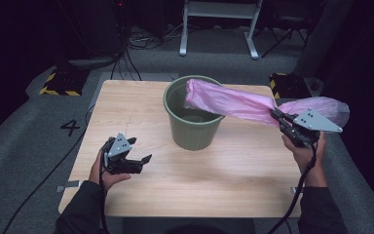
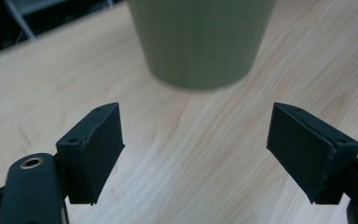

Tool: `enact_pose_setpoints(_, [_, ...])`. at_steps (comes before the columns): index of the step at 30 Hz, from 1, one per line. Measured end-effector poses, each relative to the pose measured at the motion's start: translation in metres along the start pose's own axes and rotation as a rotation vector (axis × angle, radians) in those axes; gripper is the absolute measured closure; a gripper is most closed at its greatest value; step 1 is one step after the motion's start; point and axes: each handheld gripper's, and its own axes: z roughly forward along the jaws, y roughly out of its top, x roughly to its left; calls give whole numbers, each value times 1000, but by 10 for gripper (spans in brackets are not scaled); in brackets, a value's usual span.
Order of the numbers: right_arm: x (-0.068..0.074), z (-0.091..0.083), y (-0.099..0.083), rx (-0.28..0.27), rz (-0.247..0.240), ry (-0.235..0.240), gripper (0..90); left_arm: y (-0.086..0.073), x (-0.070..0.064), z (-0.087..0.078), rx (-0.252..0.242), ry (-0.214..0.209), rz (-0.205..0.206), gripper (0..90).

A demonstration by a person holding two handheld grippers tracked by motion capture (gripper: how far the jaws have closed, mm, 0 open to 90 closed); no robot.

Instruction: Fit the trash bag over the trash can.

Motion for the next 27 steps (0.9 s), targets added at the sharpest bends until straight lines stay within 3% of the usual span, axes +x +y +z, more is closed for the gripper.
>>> enact_pose_setpoints(4, [-2,-1,9,17,-36,-23,899,30,0,-8,-64,0,24,185])
enact_pose_setpoints(10, [-6,-3,24,16,-82,-6,898,69,2,-6,-81,6,53,188])
enact_pose_setpoints(12, [-4,-1,30,33,-120,6,898,81,2,-3,-83,-1,71,187])
enact_pose_setpoints(17, [8,5,42,72,-212,-3,896,108,-4,10,-76,-8,115,188])
enact_pose_setpoints(21, [15,9,47,84,-250,-24,896,126,-11,24,-73,-24,138,212])
enact_pose_setpoints(27, [20,15,54,90,-281,-1,894,149,-21,44,-53,-34,185,220])
